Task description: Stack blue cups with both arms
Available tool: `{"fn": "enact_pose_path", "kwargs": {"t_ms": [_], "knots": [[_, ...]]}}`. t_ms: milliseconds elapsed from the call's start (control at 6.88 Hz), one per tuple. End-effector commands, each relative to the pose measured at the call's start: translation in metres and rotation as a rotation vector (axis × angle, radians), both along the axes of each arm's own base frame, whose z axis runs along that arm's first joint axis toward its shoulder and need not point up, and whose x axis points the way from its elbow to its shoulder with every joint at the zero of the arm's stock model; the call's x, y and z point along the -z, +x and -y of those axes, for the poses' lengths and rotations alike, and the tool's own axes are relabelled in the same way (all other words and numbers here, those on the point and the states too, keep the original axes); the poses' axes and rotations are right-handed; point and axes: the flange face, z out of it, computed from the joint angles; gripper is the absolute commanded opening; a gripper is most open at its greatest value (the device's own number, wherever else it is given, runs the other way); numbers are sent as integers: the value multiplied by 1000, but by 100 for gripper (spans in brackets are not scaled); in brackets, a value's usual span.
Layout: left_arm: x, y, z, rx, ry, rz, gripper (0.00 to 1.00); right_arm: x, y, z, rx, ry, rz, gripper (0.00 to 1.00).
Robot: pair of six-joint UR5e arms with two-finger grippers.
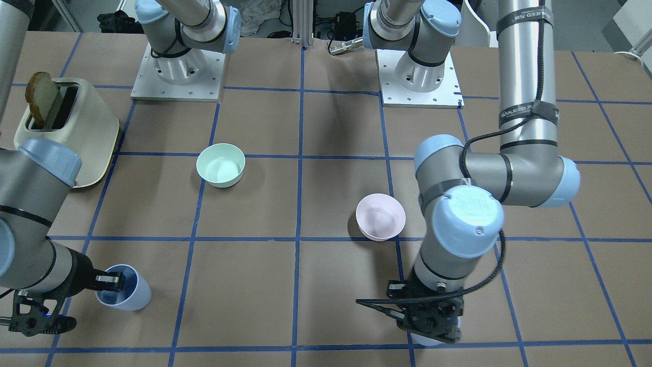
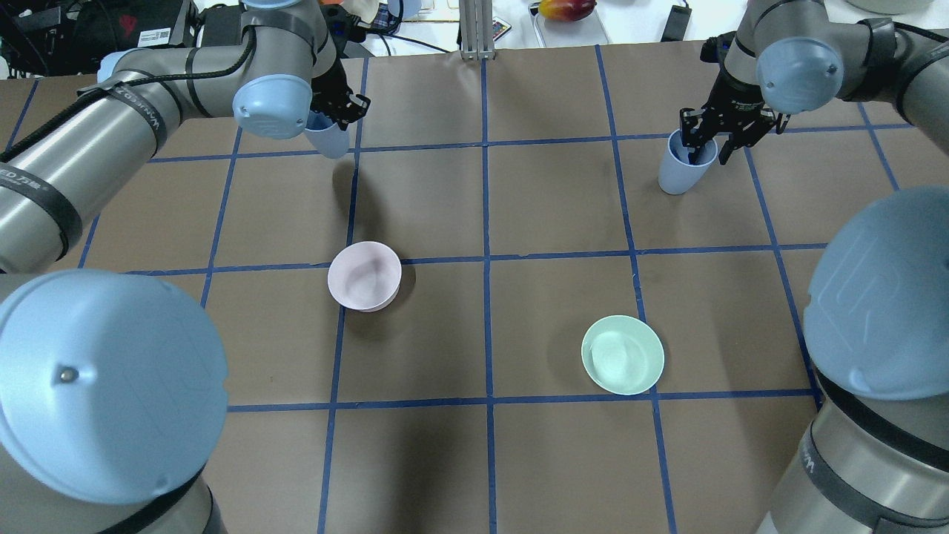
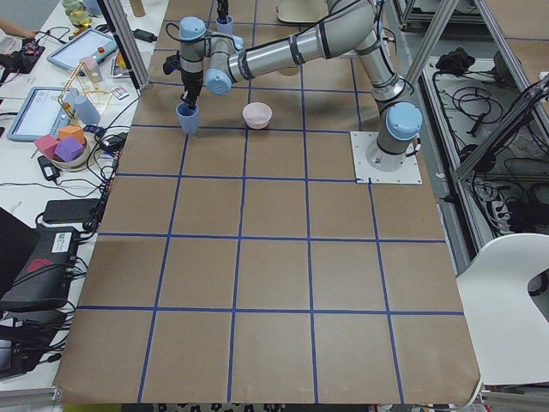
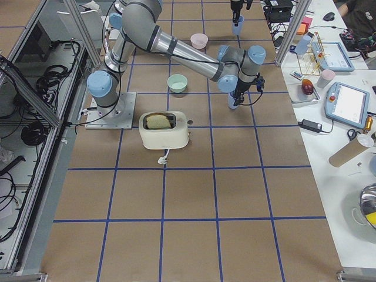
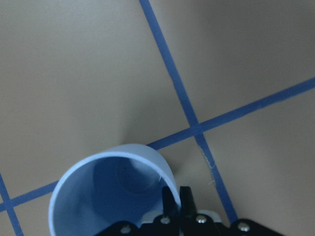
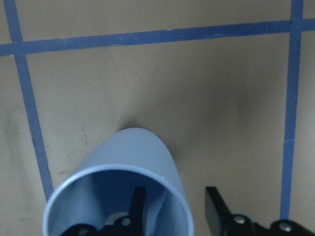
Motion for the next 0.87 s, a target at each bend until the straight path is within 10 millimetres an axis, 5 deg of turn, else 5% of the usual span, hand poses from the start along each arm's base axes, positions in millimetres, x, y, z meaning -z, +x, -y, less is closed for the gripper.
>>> {"fn": "enact_pose_path", "kwargs": {"t_ms": [0,291,436,727], "knots": [[-19,-120,-62,-136,55,-40,0,-7,0,2,2,-6,0,0],[-29,-176,-125,-321,147,-42,0,-27,2,2,16,3,13,0],[-14,-179,-146,-516,189,-78,0,-45,7,1,12,16,20,0],[26,-190,-181,-622,269,-65,0,-70,17,-6,9,19,50,0]]}}
